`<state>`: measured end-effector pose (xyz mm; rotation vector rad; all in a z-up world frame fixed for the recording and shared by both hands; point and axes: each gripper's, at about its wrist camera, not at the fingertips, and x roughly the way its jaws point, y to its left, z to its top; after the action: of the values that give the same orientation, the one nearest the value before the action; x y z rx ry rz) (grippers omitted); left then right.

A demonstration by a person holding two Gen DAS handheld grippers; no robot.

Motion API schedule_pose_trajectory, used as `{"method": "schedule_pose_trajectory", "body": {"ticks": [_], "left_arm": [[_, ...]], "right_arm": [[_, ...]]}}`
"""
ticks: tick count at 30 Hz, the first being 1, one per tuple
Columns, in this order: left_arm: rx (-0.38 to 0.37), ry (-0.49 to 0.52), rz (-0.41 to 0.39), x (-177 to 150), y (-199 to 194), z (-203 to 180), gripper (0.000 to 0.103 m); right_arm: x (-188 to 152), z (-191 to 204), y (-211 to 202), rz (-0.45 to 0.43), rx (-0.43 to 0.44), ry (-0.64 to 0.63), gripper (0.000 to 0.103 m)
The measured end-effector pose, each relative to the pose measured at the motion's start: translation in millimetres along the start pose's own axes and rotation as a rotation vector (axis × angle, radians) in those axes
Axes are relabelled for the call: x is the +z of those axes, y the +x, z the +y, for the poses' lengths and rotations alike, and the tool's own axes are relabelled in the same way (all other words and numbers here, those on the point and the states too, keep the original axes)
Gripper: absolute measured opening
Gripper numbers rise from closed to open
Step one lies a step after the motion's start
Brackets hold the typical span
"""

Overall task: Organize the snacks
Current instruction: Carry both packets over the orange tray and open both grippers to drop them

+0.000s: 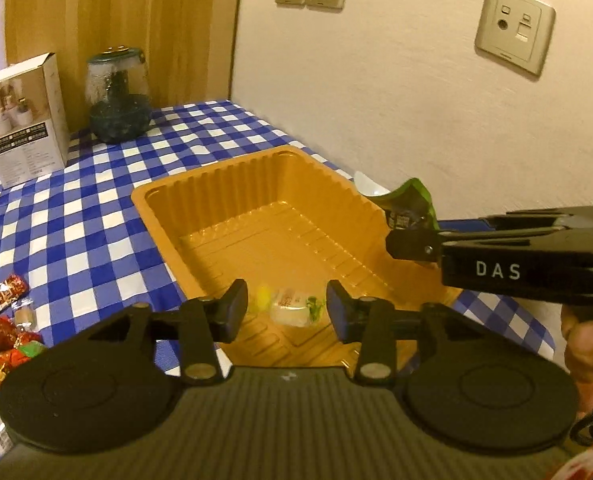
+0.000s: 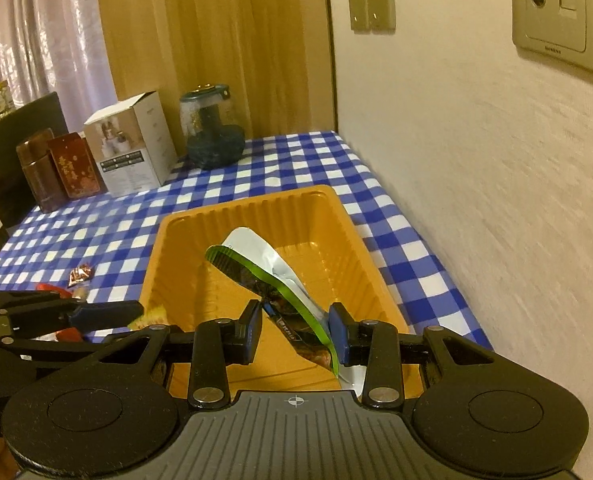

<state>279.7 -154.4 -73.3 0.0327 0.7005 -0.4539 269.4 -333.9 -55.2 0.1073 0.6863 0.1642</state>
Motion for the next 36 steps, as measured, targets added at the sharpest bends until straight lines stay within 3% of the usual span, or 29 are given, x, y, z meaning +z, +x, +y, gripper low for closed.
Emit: {"method": "schedule_pose_trajectory", "body": {"ticks": [11,27,28,31,36], "left_arm": [[0.062,-0.031,-0.015,-6,-24,22,0.039],[0.072,-0.047,-0.019,-8,-31,30,0.042],[0.072,-0.049,-0.02,-8,-31,31,0.042],[0.076,-0.051,-0.021,-10,-34,32,0.042],[0.085,-0.064,-0.019,-12,-39,35,0.043]], "right_arm": [[3,4,2,0.01,0.023,0.03,0.037],[3,9,17,0.022,0.037,0.086,0.037],[3,7,18,0.023,0.043,0.099,0.039],[1,3,16,0.004,0.044,0.134,0.065],[0,-1,4,-0.013,0.03,0.157,0.066]]}}
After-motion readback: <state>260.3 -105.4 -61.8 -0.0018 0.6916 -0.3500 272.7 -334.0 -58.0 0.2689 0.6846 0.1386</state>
